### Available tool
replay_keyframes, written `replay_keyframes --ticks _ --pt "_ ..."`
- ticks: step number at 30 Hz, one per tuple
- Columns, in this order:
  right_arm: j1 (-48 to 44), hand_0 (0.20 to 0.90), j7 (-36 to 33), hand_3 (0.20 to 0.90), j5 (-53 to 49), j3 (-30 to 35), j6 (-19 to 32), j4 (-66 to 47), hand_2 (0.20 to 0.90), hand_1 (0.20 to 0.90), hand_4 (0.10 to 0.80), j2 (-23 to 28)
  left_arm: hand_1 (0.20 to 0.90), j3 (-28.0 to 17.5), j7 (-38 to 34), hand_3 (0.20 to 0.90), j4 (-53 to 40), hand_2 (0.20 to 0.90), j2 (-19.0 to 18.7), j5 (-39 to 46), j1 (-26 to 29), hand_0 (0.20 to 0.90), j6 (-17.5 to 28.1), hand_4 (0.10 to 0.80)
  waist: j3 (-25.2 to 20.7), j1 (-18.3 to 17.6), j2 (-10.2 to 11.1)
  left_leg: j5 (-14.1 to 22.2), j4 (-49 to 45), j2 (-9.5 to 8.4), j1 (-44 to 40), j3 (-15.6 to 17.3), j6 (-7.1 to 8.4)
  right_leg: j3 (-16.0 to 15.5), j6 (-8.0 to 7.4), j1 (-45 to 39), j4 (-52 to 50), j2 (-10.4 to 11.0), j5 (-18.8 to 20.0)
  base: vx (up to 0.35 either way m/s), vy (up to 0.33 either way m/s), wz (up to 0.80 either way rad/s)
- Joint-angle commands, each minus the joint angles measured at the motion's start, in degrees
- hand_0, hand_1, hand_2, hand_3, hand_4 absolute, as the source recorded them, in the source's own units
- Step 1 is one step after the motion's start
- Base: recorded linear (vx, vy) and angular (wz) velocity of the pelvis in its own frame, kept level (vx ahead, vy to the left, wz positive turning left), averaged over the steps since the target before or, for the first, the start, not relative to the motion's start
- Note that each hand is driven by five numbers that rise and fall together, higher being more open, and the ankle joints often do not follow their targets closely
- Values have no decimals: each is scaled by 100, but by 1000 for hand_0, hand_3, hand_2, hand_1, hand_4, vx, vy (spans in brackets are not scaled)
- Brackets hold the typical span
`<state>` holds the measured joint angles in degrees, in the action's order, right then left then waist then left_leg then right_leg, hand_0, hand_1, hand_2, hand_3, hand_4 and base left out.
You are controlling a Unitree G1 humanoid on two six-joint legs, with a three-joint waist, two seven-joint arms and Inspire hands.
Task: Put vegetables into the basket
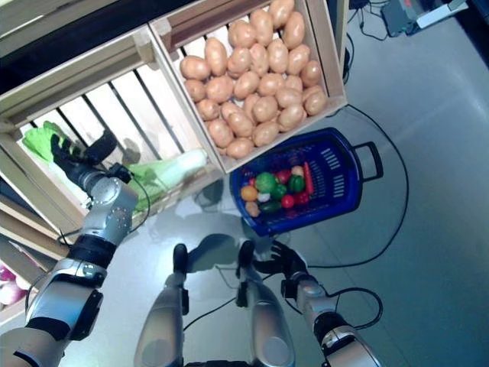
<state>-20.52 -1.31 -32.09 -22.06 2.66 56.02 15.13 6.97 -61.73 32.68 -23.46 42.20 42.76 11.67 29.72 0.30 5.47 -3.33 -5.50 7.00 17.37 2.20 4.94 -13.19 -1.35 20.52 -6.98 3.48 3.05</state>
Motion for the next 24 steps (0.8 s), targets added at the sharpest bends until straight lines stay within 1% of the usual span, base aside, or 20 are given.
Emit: replay_keyframes --ticks 1,3,8,12,15,17,20,24 --pt "172 900 -285 900 -357 -266 97 -458 900 900 800 254 900 -214 -651 900 -108 900 -470 -1212 785 900 510 800 7 -102 43 -129 -627 -67 767 36 98 32 -101 -343 -172 82 -550 0 0 0" --pt "229 900 -249 900 -400 -289 194 -419 900 900 800 287 900 -223 -791 900 -206 900 -535 -1706 765 900 520 800 7 -76 26 -135 -625 -68 797 25 94 8 -91 -328 -178 90 -560 1 -15 0" --pt "334 900 -190 900 -466 -301 391 -290 900 900 800 310 900 -318 -1113 900 -533 900 -628 -2408 566 900 586 800 7 12 -7 -98 -668 -86 856 -16 96 -54 -83 -313 -204 119 -600 6 -29 1" --pt "356 900 -162 900 -501 -249 472 -284 900 900 800 297 900 -441 -1415 900 -752 900 -644 -2970 337 900 503 800 7 72 -10 -116 -684 -101 935 -67 87 -106 -72 -258 -230 127 -599 4 -41 2" --pt "363 900 -179 900 -566 -255 526 -273 900 900 800 296 900 -495 -1497 900 -855 900 -682 -3154 223 900 381 800 7 98 -1 -110 -683 -104 946 -83 79 -118 -57 -235 -238 123 -605 0 0 0" --pt "358 900 -179 900 -582 -222 521 -261 900 900 800 302 900 -510 -1544 900 -835 900 -705 -2948 185 900 367 800 7 111 -5 -114 -691 -108 965 -100 80 -108 -48 -215 -270 111 -620 0 0 0" --pt "351 900 -184 900 -529 -184 508 -245 900 900 800 311 900 -583 -1669 900 -704 900 -632 -2699 102 900 489 800 7 102 -11 -131 -684 -115 968 -101 78 -112 -54 -230 -245 118 -610 0 0 0" --pt "361 900 -195 900 -511 -142 506 -237 900 900 800 349 900 -616 -1788 900 -443 900 -590 -2371 73 900 545 800 7 86 -19 -113 -720 -103 998 -74 82 -105 -51 -208 -284 126 -647 1 27 -1"
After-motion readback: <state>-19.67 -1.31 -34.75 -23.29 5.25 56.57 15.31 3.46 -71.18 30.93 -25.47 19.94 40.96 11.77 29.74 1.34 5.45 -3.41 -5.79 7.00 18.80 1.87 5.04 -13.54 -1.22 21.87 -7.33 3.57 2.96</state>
